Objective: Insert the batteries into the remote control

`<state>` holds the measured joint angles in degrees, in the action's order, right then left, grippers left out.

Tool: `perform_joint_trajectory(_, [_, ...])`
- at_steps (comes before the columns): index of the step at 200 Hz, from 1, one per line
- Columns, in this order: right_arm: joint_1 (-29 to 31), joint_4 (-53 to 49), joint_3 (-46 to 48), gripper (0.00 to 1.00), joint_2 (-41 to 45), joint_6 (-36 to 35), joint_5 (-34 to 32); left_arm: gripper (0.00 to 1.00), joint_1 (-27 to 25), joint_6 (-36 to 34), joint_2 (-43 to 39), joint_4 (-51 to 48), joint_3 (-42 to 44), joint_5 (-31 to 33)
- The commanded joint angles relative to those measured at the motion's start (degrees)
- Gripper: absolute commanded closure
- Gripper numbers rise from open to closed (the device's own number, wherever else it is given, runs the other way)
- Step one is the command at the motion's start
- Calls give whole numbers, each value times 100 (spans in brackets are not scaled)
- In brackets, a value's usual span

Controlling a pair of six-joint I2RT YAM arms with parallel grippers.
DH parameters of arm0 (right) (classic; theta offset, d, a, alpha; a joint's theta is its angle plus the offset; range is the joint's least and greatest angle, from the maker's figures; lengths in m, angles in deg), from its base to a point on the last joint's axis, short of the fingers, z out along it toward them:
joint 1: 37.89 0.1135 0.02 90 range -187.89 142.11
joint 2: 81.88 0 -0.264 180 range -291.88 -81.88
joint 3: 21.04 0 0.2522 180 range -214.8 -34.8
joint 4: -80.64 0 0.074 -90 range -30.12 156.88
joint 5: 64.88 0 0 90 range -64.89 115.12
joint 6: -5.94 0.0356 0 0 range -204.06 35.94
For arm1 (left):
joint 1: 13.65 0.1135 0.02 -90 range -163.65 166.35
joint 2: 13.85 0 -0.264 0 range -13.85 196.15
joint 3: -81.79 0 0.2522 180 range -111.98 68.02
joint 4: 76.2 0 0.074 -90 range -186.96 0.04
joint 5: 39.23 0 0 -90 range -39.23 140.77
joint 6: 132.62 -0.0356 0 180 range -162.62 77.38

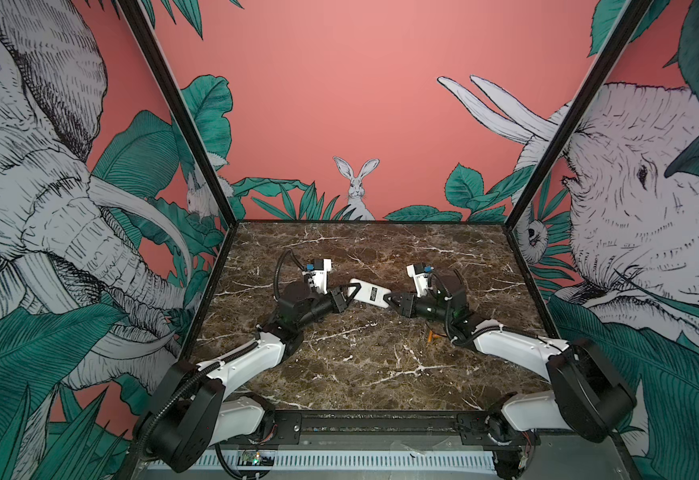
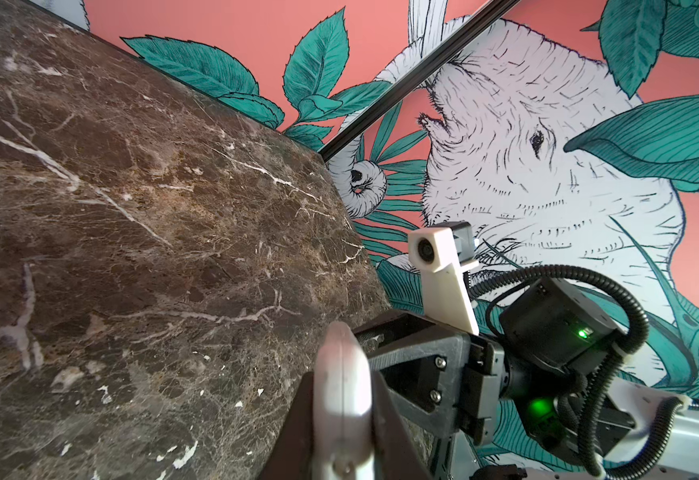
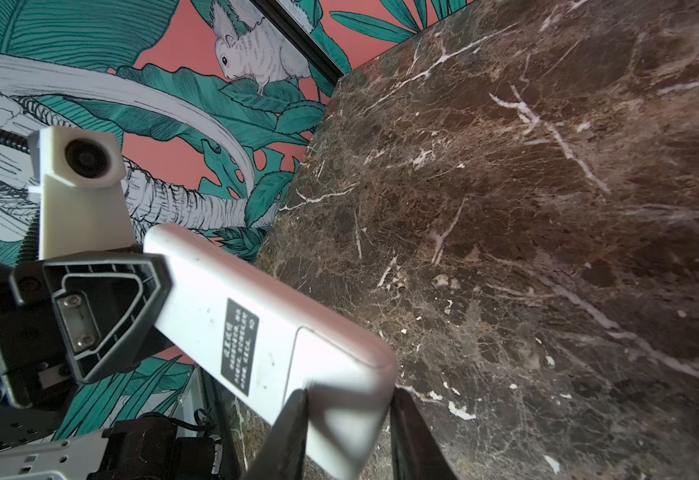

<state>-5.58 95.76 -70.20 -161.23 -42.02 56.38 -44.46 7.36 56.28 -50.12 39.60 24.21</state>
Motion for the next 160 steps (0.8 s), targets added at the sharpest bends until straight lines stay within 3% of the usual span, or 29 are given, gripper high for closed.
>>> perform_joint_trajectory(1, [65,442,59,72,22,-20,207,100,-43,170,12,421,42,-286])
perform_joint_trajectory(46, [64,477,59,75,48,-18,261,100,-48,241,83,534,-4,-393])
perform_joint_trajectory(56, [64,461,50,70,53,-22,262,100,-47,237,72,532,-5,-397])
perform_joint_trajectory(76, [71,461,65,50,89,-50,266,100,-44,223,37,521,-9,-436])
perform_joint_trajectory(90, [64,462,68,45,104,-73,268,100,-47,216,19,508,-28,-487])
perform_joint_trajectory(124, [69,511,63,46,119,-72,310,100,-48,249,10,565,-15,-549])
perform_joint_trajectory(160, [65,599,85,64,159,-60,336,100,-46,265,-25,569,-38,-585])
